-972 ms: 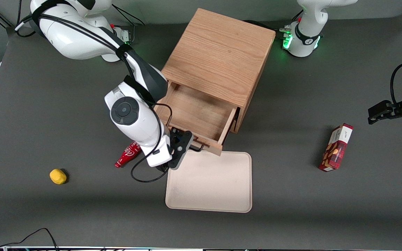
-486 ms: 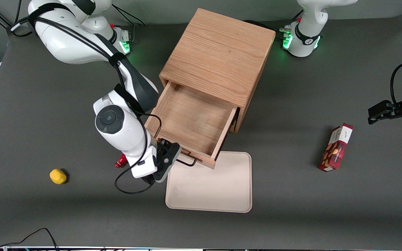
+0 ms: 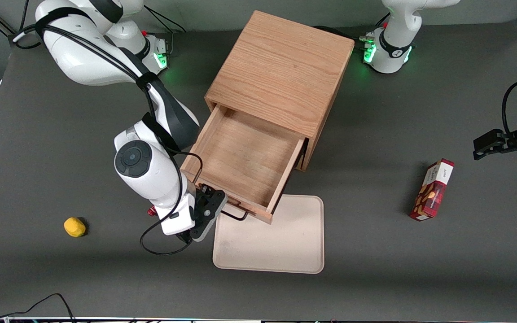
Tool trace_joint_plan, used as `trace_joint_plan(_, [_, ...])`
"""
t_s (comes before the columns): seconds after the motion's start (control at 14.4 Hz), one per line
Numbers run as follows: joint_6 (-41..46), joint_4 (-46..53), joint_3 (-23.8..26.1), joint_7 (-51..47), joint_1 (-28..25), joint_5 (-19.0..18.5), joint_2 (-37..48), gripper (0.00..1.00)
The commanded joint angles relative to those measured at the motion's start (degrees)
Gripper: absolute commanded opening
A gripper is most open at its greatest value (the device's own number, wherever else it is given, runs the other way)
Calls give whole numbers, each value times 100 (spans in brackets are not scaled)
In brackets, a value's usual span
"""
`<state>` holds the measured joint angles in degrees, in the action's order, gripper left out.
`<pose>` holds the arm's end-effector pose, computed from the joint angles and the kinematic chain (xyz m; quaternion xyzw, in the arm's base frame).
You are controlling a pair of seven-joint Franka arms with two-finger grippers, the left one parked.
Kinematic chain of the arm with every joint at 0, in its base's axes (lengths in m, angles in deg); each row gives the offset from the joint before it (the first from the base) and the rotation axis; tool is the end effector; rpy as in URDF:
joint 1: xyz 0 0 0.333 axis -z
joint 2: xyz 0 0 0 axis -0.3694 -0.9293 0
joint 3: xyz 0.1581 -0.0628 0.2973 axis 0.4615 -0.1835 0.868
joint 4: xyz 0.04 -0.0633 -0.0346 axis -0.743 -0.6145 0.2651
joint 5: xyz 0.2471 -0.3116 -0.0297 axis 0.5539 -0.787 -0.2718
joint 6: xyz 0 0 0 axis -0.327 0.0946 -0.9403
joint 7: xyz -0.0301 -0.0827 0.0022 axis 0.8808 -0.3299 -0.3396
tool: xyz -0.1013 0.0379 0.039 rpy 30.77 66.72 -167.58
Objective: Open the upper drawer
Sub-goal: 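Pull the handle outward with the right gripper, sliding the drawer open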
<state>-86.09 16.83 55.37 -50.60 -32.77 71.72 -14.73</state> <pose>0.7245 0.3441 0.4074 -0.8588 -0.4978 -0.1191 0.0201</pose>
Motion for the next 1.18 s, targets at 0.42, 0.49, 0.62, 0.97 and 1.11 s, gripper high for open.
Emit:
trace_joint_plan(0.42, [-4, 81, 19, -878, 99, 701, 169, 100])
trace_joint_plan(0.49, [110, 71, 19, -1019, 107, 876, 187, 100])
trace_joint_plan(0.62, [260, 71, 19, -1142, 107, 1149, 231, 100])
trace_joint_plan(0.97, [805, 54, 28, -1845, 177, 1466, 494, 100])
trace_joint_plan(1.11, [1006, 36, 10, -2353, 274, 1555, 801, 100])
